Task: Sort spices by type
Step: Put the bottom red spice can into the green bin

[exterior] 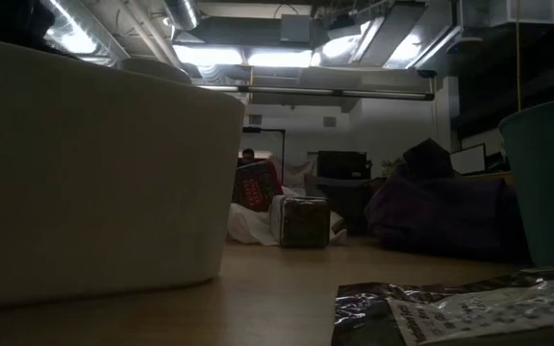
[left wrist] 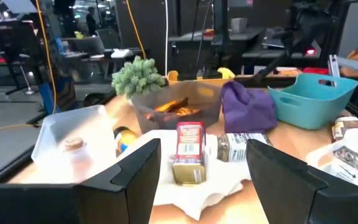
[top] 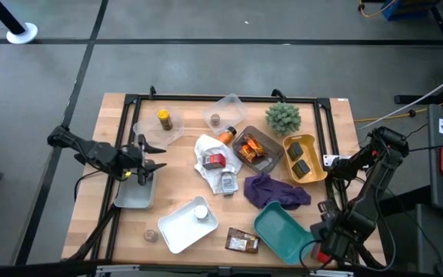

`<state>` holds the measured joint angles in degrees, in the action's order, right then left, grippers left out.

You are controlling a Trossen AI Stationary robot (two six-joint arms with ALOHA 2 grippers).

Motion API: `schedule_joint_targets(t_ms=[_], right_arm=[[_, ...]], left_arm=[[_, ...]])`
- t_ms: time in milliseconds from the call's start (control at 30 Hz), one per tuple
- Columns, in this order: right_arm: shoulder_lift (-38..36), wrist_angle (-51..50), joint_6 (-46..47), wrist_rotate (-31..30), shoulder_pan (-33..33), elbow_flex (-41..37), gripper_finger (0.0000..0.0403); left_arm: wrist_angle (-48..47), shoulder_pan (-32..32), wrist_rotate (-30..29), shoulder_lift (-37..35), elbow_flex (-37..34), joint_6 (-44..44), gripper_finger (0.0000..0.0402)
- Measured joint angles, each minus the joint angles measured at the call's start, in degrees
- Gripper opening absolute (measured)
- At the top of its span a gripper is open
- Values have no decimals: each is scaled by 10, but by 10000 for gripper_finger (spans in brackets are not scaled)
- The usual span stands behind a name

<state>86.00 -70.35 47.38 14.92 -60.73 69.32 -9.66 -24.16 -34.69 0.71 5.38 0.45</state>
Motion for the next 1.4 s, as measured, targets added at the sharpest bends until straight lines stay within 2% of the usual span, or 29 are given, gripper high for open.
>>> schedule_joint_targets(t_ms=[133,700,967,1233,1400], right_arm=[[0,12,3,17,0,0,205],[0,110,-15,12,0,0,205],[0,127,-71,11,0,0,205],[0,165,-62,-3,-5,0,205],[2,168,-105,3,-17,0,205]], left_arm=[[2,0,0,0,-8,0,224],[0,0,0,0,-9,13,224],[-1,0,0,0,-9,10,224],[-1,0,0,0,-9,9,224],[-1,0,0,0,-9,9,224]])
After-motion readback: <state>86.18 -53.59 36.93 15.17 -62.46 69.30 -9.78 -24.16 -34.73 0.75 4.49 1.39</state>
